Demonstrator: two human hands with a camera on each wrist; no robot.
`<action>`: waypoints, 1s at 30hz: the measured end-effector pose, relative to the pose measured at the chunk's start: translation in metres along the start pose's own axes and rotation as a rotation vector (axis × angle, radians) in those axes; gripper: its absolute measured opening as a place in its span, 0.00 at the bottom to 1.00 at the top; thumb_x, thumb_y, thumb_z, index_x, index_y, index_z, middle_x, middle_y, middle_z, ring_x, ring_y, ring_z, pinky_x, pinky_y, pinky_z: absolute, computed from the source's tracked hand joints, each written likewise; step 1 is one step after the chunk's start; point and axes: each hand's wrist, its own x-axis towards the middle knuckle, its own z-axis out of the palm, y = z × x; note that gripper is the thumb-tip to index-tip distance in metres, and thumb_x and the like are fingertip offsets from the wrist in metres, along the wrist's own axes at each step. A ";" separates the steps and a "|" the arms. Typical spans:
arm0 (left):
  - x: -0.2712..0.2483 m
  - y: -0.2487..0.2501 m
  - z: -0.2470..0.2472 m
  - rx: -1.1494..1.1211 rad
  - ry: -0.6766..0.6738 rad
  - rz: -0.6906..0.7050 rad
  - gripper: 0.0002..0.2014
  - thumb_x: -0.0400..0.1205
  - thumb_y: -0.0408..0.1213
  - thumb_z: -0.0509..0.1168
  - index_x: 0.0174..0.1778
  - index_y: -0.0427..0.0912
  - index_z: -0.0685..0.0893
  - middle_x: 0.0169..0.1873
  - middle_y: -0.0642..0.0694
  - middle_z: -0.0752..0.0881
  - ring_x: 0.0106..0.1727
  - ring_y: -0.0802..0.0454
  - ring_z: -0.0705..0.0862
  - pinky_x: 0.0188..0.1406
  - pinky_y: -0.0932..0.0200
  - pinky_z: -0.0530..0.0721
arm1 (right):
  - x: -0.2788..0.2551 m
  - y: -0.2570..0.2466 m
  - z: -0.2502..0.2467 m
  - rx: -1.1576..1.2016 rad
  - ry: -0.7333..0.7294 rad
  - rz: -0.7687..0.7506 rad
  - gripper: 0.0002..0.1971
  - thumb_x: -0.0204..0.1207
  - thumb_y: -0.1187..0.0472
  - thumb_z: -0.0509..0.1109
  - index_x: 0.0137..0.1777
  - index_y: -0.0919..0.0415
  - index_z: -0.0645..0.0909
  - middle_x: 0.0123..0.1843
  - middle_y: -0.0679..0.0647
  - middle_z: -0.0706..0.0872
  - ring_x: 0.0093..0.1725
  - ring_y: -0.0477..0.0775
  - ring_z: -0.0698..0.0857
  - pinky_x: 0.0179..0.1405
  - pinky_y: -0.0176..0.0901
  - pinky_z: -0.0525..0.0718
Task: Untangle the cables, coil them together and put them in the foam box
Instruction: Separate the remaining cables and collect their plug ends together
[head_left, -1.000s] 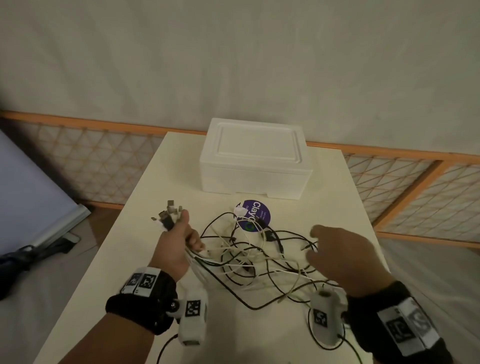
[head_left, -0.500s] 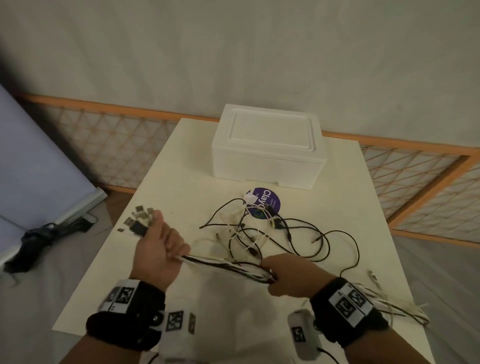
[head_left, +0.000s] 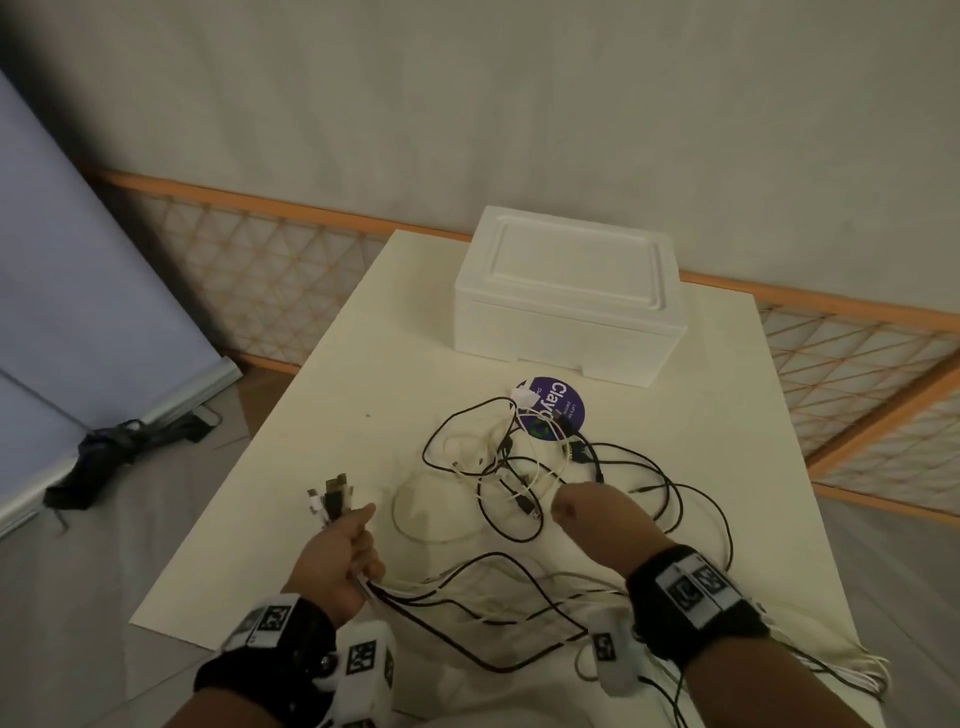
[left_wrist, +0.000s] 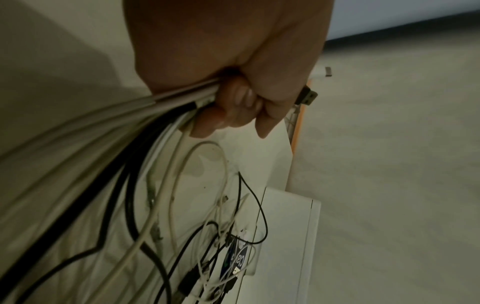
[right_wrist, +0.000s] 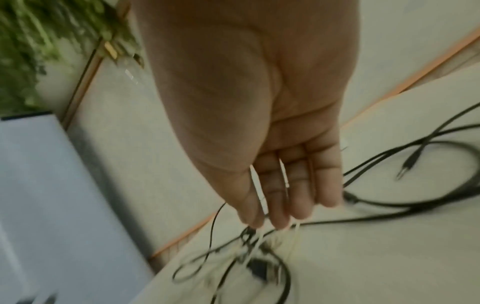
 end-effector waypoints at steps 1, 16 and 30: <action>0.000 0.000 0.002 0.013 -0.008 -0.001 0.20 0.84 0.33 0.62 0.28 0.47 0.62 0.13 0.52 0.61 0.11 0.57 0.58 0.12 0.66 0.63 | 0.009 -0.007 0.006 -0.023 0.011 -0.044 0.12 0.82 0.55 0.58 0.58 0.52 0.81 0.55 0.51 0.84 0.57 0.53 0.82 0.51 0.41 0.75; -0.005 0.003 0.013 0.061 -0.069 -0.038 0.18 0.83 0.35 0.64 0.30 0.46 0.65 0.16 0.51 0.62 0.14 0.56 0.59 0.17 0.62 0.64 | 0.046 -0.033 0.049 -0.395 0.159 -0.516 0.08 0.67 0.60 0.60 0.36 0.54 0.81 0.40 0.51 0.82 0.36 0.53 0.81 0.31 0.43 0.83; -0.006 0.034 0.076 -0.008 -0.358 -0.035 0.16 0.82 0.46 0.61 0.55 0.37 0.83 0.57 0.37 0.88 0.12 0.60 0.60 0.15 0.67 0.69 | -0.017 -0.048 -0.098 0.585 0.578 -0.299 0.10 0.82 0.69 0.59 0.46 0.51 0.71 0.34 0.40 0.81 0.37 0.36 0.81 0.35 0.28 0.75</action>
